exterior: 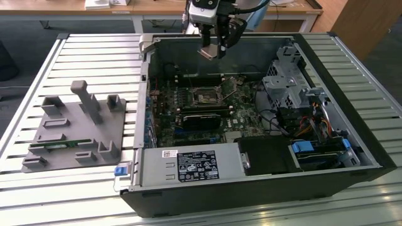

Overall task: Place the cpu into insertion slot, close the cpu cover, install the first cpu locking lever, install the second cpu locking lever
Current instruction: 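Place the cpu into insertion slot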

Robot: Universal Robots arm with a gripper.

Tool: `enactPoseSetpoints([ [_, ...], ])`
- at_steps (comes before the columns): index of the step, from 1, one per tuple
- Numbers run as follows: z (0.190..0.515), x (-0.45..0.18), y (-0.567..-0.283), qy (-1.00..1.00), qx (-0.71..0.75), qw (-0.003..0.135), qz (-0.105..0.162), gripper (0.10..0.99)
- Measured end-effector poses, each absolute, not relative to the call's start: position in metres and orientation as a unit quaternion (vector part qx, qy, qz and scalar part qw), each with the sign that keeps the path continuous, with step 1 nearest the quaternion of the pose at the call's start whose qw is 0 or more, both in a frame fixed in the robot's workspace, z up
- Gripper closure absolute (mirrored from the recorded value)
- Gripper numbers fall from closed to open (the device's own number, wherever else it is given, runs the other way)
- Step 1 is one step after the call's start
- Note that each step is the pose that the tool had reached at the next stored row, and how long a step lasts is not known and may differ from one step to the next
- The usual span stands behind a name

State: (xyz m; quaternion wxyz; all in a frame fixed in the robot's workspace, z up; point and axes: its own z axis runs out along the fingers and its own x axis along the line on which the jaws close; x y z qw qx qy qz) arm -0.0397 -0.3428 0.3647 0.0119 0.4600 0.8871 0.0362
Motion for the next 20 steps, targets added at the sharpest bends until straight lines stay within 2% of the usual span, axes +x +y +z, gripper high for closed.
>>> enactPoseSetpoints([
  [20,0.3615,-0.0398,-0.3428,0.800,0.598,0.018,0.034,0.549],
])
